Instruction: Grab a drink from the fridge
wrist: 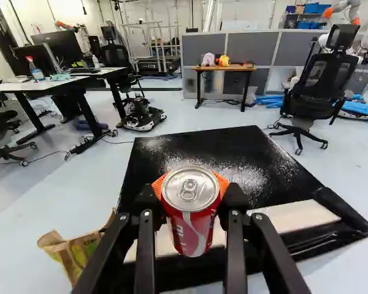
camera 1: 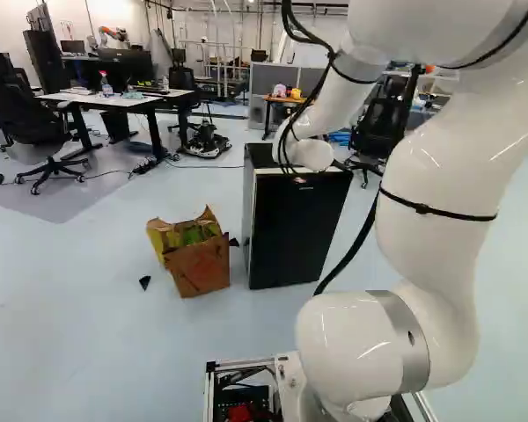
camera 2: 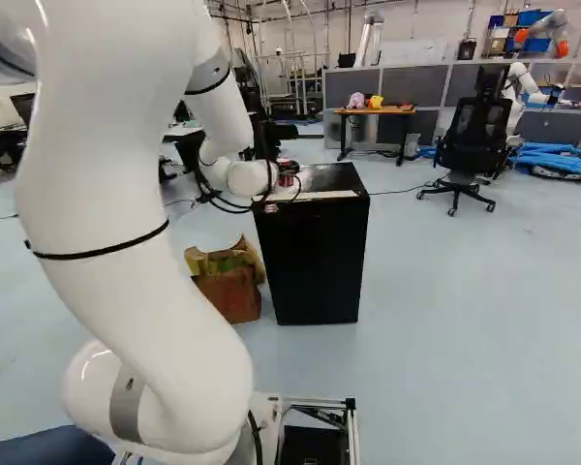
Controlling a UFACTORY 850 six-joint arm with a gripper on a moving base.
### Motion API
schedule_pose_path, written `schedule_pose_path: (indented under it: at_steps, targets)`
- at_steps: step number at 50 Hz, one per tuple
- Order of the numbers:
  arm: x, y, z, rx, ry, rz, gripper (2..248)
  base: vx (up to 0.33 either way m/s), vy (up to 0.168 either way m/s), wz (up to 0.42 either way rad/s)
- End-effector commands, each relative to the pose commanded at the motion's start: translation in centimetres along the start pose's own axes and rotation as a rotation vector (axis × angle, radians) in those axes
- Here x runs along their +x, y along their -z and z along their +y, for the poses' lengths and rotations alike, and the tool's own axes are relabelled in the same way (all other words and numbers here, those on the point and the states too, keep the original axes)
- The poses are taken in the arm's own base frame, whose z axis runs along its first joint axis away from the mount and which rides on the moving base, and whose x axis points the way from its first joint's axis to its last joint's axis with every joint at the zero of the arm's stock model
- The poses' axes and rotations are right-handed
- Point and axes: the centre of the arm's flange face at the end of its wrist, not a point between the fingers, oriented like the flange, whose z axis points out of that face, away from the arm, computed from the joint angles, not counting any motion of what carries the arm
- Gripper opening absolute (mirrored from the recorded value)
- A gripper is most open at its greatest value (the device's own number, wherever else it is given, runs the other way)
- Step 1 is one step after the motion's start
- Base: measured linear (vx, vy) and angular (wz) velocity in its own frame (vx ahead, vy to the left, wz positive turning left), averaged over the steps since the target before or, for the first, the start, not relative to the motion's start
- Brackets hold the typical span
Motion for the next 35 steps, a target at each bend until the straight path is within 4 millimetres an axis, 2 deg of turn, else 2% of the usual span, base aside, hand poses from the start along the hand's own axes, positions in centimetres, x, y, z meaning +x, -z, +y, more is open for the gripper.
schedule_pose_path:
  at_steps: [20,35]
  targets:
    - [-3.7,7.1,-0.5,0.026,0.017,-0.022,100,0.0,0.0,0.0]
    - [-6.3,11.3,-0.6,0.041,0.027,-0.035,100,0.0,0.0,0.0]
